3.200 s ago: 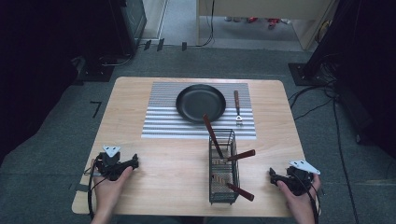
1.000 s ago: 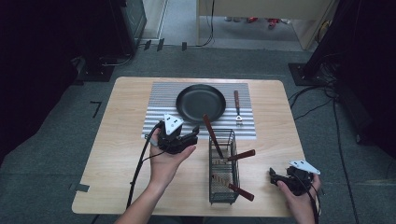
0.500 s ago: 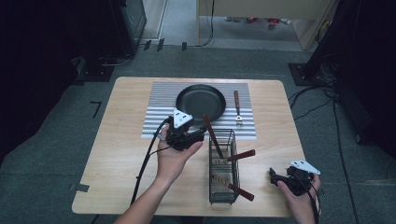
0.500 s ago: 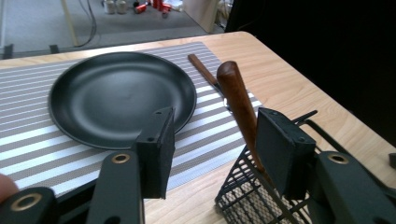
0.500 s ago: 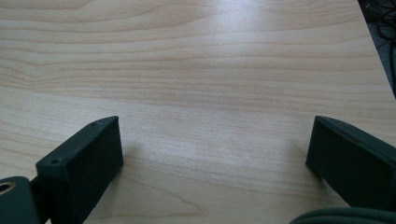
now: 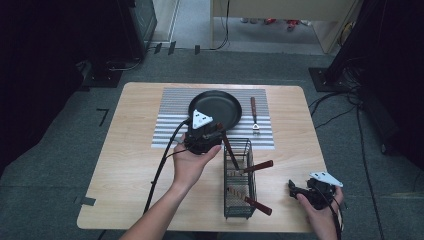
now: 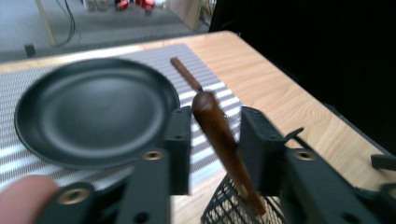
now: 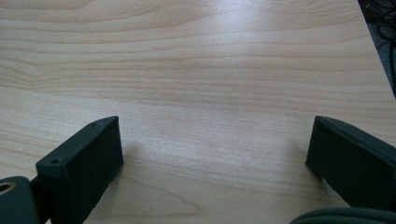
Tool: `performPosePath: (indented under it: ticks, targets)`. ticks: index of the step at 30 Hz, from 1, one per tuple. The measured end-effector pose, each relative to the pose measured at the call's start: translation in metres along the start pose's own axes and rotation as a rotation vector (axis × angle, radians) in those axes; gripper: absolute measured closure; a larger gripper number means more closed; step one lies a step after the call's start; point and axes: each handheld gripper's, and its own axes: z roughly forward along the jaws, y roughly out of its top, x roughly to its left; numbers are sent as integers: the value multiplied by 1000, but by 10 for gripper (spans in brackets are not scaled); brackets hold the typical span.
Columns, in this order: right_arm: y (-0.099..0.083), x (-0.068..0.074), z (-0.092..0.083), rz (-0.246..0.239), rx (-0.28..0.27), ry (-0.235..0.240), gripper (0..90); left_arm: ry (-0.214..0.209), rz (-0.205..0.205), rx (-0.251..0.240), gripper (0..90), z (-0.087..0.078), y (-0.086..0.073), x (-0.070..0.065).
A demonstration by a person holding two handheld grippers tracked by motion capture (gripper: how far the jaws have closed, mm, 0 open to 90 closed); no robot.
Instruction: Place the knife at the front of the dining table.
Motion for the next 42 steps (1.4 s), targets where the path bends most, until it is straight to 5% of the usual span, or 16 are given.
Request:
performPosePath:
  ticks: [9,15,19,30,42]
  targets:
    - [0,0,0,-1,0,0,32,-94,-48,-27,754,-3,5,1]
    - [0,0,0,-1,-1,0,32,-195,-106,-81,809,-10,8,7]
    - [0,0,0,0,0,0,32,-165,-24,-138,824,-20,11,-1]
    - [0,0,0,0,0,0,32,-240,-18,-225,825,-48,23,-4]
    - [0,0,0,-1,-1,0,32,-214,19,-327,824,-93,37,-4]
